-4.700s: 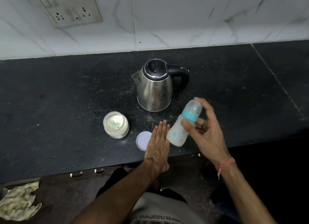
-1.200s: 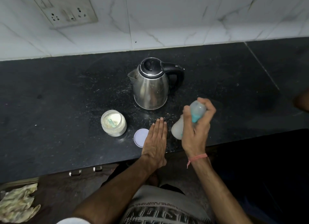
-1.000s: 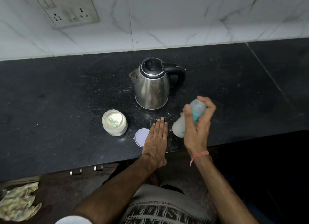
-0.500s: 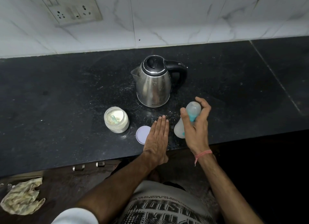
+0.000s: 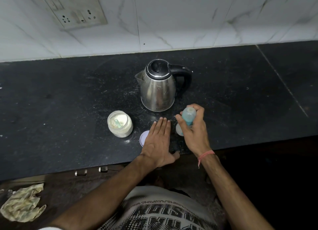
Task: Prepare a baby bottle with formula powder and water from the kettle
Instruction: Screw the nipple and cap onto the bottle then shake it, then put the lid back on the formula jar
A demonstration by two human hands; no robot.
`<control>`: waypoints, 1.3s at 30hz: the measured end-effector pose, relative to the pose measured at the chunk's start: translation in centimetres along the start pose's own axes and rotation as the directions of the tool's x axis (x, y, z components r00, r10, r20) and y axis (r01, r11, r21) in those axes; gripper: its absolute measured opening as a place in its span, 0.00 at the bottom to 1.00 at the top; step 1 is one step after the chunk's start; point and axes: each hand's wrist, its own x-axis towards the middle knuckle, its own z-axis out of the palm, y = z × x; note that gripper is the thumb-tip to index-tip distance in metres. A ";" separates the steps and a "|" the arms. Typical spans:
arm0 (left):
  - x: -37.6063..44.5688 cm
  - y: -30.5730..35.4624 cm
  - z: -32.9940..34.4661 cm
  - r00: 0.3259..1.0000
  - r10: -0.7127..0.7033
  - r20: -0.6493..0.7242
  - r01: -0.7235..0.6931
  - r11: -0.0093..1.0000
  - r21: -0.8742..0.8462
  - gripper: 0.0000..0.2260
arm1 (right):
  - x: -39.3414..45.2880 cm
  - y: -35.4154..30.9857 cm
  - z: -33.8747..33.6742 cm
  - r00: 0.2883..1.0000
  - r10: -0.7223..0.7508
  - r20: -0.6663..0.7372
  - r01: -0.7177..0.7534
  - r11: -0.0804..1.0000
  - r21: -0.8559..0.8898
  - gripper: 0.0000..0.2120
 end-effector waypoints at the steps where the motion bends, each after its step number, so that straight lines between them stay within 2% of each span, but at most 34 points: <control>1: -0.3 -0.4 -0.4 1.000 -0.013 -0.015 0.013 0.999 -0.039 0.56 | 0.1 0.1 0.1 1.000 0.001 0.014 -0.001 1.000 0.001 0.21; 5: -1.7 -2.1 -1.5 0.997 -0.072 0.004 0.072 0.994 -0.084 0.52 | 0.3 0.5 0.9 0.997 0.005 0.072 -0.005 1.000 -0.003 0.22; 11: -3.0 -3.1 -2.6 0.987 -0.163 0.007 0.163 0.976 -0.142 0.51 | 0.3 1.2 2.0 0.994 0.015 0.111 -0.011 0.999 -0.036 0.24; 16: -2.9 -3.1 -3.0 0.969 -0.245 0.037 0.248 0.962 -0.116 0.50 | 0.2 1.6 2.4 0.989 0.025 0.145 -0.018 0.999 -0.050 0.24; 21: -2.6 -3.6 -3.0 0.964 -0.263 0.042 0.266 0.962 -0.067 0.43 | 0.0 1.9 2.5 0.987 0.039 0.156 -0.029 0.997 -0.066 0.25; 24: -2.6 -4.1 -2.7 0.962 -0.271 0.044 0.273 0.958 -0.085 0.43 | 0.1 1.8 2.4 0.986 0.036 0.163 -0.022 0.996 -0.083 0.25; 27: -2.8 -4.4 -2.2 0.965 -0.262 0.006 0.260 0.955 -0.139 0.43 | 0.2 1.4 2.1 0.984 0.035 0.175 -0.017 0.995 -0.100 0.27; 30: -2.8 -4.6 -2.0 0.952 -0.284 -0.117 0.241 0.927 -0.288 0.41 | 0.0 0.6 1.6 0.980 0.060 0.187 -0.042 0.994 -0.098 0.37; 32: -2.7 -4.6 -2.6 0.910 -0.368 -0.191 0.220 0.818 -0.531 0.38 | -0.2 -0.2 1.2 0.986 0.013 0.165 0.007 0.993 -0.120 0.40; 35: -2.7 -4.5 -4.6 0.855 -0.492 -0.162 0.117 0.488 -0.865 0.36 | -0.4 -1.5 0.6 0.958 -0.232 0.165 0.268 0.931 -0.246 0.37; 37: -2.6 -4.6 -6.1 0.863 -0.498 -0.089 0.044 0.250 -0.967 0.36 | -0.2 -2.6 0.4 0.910 -0.335 0.245 0.401 0.864 -0.306 0.36; 39: -2.4 -4.8 -7.5 0.887 -0.461 -0.017 -0.008 0.022 -1.000 0.35 | 0.1 -3.6 0.5 0.875 -0.347 0.337 0.454 0.830 -0.324 0.38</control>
